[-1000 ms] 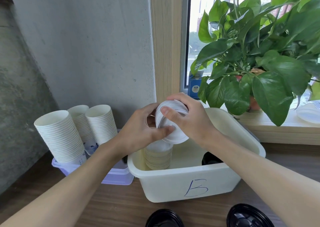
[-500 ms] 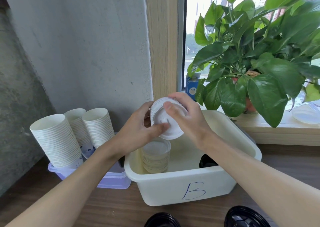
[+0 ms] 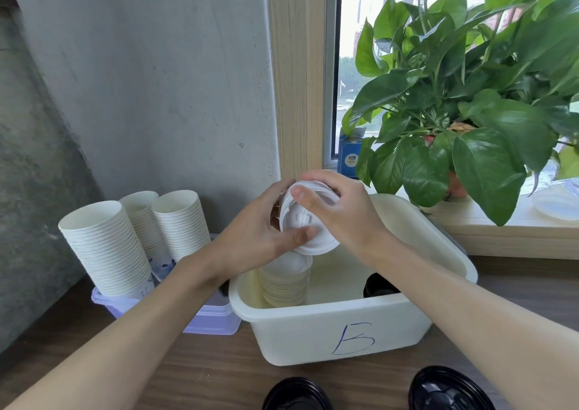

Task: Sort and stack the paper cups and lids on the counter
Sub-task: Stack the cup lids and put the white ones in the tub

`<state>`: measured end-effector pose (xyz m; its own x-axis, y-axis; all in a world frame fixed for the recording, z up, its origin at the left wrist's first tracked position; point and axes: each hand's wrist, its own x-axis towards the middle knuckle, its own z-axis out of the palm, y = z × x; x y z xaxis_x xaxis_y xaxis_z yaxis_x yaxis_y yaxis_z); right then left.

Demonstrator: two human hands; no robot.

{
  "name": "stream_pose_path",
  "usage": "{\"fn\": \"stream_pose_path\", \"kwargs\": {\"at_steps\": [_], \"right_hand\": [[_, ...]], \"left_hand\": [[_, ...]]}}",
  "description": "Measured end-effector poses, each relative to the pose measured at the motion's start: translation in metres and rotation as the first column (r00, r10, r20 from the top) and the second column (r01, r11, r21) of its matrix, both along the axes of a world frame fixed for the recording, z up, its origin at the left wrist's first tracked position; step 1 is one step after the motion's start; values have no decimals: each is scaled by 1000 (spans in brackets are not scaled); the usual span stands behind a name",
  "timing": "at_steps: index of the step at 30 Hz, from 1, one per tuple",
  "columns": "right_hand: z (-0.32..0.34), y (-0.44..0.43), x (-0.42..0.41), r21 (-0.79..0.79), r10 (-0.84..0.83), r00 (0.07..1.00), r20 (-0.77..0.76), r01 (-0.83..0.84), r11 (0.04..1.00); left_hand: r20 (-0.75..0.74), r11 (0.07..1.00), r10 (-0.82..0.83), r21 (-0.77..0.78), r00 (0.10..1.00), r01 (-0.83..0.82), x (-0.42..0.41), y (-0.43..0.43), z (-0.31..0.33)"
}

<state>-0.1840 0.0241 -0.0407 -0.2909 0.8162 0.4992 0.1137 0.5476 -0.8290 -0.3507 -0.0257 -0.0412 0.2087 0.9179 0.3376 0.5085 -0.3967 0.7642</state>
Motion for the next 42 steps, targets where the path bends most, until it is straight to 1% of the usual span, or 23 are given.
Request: {"fn": "stream_pose_path", "kwargs": {"at_steps": [4, 7, 10, 12, 14, 16, 19, 20, 22, 24, 26, 28, 29, 30, 33, 36, 37, 40, 41, 42], "right_hand": [[0, 0, -3, 5, 29, 1000, 9, -29, 1000], [1, 1, -4, 25, 33, 999, 21, -34, 999], [0, 1, -5, 31, 33, 999, 28, -34, 999], [2, -1, 0, 4, 73, 996, 59, -74, 997], [3, -1, 10, -45, 136, 982, 134, -131, 990], [4, 1, 25, -107, 182, 961, 210, -162, 981], [6, 1, 40, -181, 207, 951, 229, -167, 969], [7, 2, 44, -180, 196, 952, 234, -156, 971], [9, 6, 52, -209, 179, 943, 279, -122, 970], [10, 12, 62, -301, 183, 923, 339, -78, 950], [7, 19, 71, -352, 164, 877, 452, 6, 936], [0, 25, 74, -329, 141, 789, 599, 81, 941], [-4, 27, 73, -332, 150, 752, 642, 96, 938], [-8, 28, 72, -353, 168, 736, 656, 101, 930], [-15, 31, 66, -425, 207, 743, 637, 114, 898], [-20, 32, 60, -540, 240, 783, 574, 142, 829], [-21, 32, 59, -548, 236, 780, 579, 158, 822], [-22, 30, 57, -478, 222, 691, 688, 202, 855], [-22, 30, 57, -466, 227, 673, 704, 197, 862], [-23, 30, 57, -467, 230, 678, 698, 187, 865]], "left_hand": [[45, 999, -9, 42, 999, 7, -2, 1, -2], [51, 998, -20, 66, 998, 17, -4, 1, -3], [36, 998, -21, 53, 999, 19, -4, 1, -2], [-1, 1000, -13, 27, 1000, 13, -3, 1, -2], [-41, 1000, 6, 4, 999, -6, 0, 1, -2], [-45, 999, 32, -19, 998, -33, 1, 1, -1], [-74, 996, 45, -69, 996, -50, 2, -2, -1], [-119, 996, 65, -60, 991, -72, 2, -3, -1], [-256, 988, 151, 12, 955, -153, 3, -6, -1], [-369, 976, 217, 79, 904, -202, 5, -7, 1], [-417, 976, 213, 50, 884, -212, 6, -7, 3], [-445, 976, 195, 4, 874, -215, 7, -6, 3], [-455, 977, 191, 0, 870, -215, 7, -6, 3], [-461, 977, 191, 3, 867, -213, 7, -6, 3], [-476, 977, 190, 10, 859, -211, 7, -5, 2], [-500, 979, 189, 24, 845, -204, 8, -4, 2], [-502, 979, 189, 27, 844, -202, 8, -4, 2], [-503, 979, 189, 29, 844, -202, 8, -5, 2], [-505, 979, 190, 30, 842, -203, 8, -5, 2], [-508, 979, 191, 32, 840, -204, 8, -4, 2]]}}
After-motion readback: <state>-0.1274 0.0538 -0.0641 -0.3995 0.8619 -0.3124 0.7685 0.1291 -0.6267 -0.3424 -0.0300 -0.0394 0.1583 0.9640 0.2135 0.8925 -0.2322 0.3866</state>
